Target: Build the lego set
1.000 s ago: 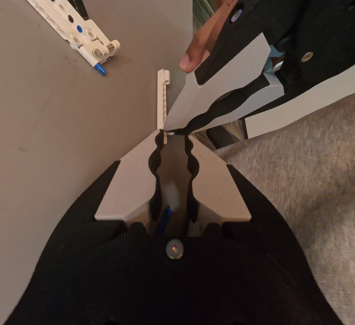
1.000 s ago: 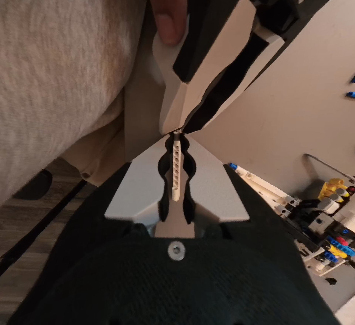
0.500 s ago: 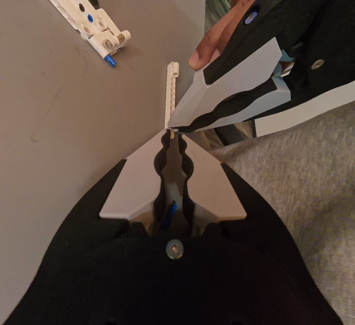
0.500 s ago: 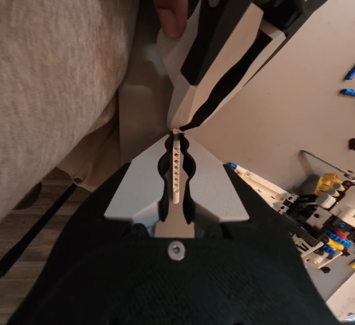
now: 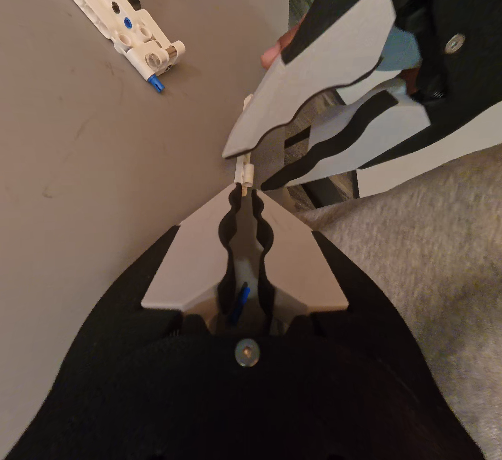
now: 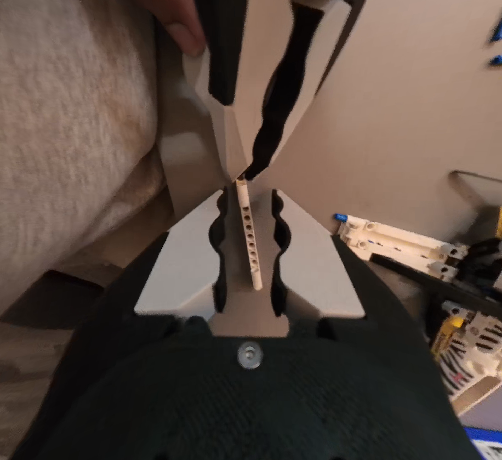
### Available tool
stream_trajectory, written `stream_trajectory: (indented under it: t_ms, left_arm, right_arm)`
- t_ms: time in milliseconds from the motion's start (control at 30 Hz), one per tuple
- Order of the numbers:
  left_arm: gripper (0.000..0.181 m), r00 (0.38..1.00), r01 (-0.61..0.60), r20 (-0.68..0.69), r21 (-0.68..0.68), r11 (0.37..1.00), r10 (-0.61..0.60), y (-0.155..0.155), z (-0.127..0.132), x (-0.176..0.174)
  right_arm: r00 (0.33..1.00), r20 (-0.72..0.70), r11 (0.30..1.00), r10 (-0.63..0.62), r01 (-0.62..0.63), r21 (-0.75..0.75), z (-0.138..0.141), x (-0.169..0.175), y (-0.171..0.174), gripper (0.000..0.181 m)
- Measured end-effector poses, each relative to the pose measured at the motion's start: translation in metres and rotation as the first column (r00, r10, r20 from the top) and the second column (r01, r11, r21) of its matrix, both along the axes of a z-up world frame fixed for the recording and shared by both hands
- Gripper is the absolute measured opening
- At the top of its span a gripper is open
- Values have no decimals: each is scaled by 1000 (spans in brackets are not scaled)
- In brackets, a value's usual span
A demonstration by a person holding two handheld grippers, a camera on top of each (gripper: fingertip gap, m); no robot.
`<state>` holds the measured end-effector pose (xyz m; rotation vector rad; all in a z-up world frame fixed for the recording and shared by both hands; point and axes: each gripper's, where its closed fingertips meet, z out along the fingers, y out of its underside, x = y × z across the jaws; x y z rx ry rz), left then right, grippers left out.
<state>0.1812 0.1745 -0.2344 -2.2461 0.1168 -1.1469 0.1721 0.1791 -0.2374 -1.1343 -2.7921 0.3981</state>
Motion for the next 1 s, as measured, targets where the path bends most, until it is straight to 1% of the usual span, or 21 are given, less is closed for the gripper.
stream_trajectory:
  t_ms: [100, 200, 267, 333, 400, 467, 533, 600, 667, 700, 733, 800, 867, 967, 1000]
  left_arm:
    - [5, 1000, 2, -5, 1, 1000, -2, 0, 0, 0]
    - [5, 1000, 4, -4, 2, 1000, -4, 0, 0, 1]
    - [6, 1000, 2, 8, -1, 1000, -2, 0, 1, 0]
    - [5, 1000, 1, 9, -3, 1000, -1, 1, 0, 0]
    - [5, 1000, 0, 3, 0, 1000, 0, 1, 0, 0]
    - [8, 1000, -1, -2, 8, 1000, 1, 1, 1, 0]
    - [9, 1000, -5, -16, 24, 1000, 5, 1, 2, 0]
    - [11, 1000, -3, -28, 43, 999, 5, 1, 4, 0]
    - [13, 999, -11, -38, 62, 998, 13, 2, 6, -1]
    - [14, 998, -22, -52, 72, 997, 26, 4, 6, -4]
    - [14, 996, -45, -73, 89, 995, 52, 6, 7, -7]
    - [12, 990, -93, -96, 137, 986, 107, 12, 11, -14]
    - [14, 983, -136, -98, 201, 970, 158, 15, 20, -20]
    - [20, 950, -261, -96, 281, 924, 298, 19, 33, -40]
    - [20, 934, -300, -99, 304, 904, 343, 19, 37, -48]
  right_arm:
    - [992, -65, 993, -105, 101, -55, 12, -4, 1, 37]
    - [973, -112, 979, -204, 201, -35, 14, -2, 8, 38]
    - [946, -153, 958, -286, 284, -35, 13, -1, 9, 39]
    - [899, -204, 921, -388, 381, -77, 15, -4, 5, 38]
    - [837, -258, 876, -482, 468, -119, 19, -3, 4, 39]
    - [766, -340, 831, -546, 547, -103, 27, 4, 19, 39]
    - [668, -417, 765, -617, 633, -118, 42, 18, 41, 38]
    - [549, -459, 683, -698, 702, -200, 59, 33, 60, 41]
    - [441, -485, 616, -755, 730, -297, 73, 45, 71, 45]
    - [401, -495, 595, -771, 730, -335, 77, 49, 73, 47]
    - [375, -504, 584, -778, 726, -362, 79, 53, 73, 47]
    - [358, -516, 584, -778, 715, -385, 75, 57, 69, 42]
    - [363, -520, 592, -773, 706, -388, 64, 57, 64, 42]
    - [376, -522, 613, -765, 673, -413, 43, 48, 56, 46]
    - [374, -519, 613, -769, 661, -432, 35, 43, 56, 50]
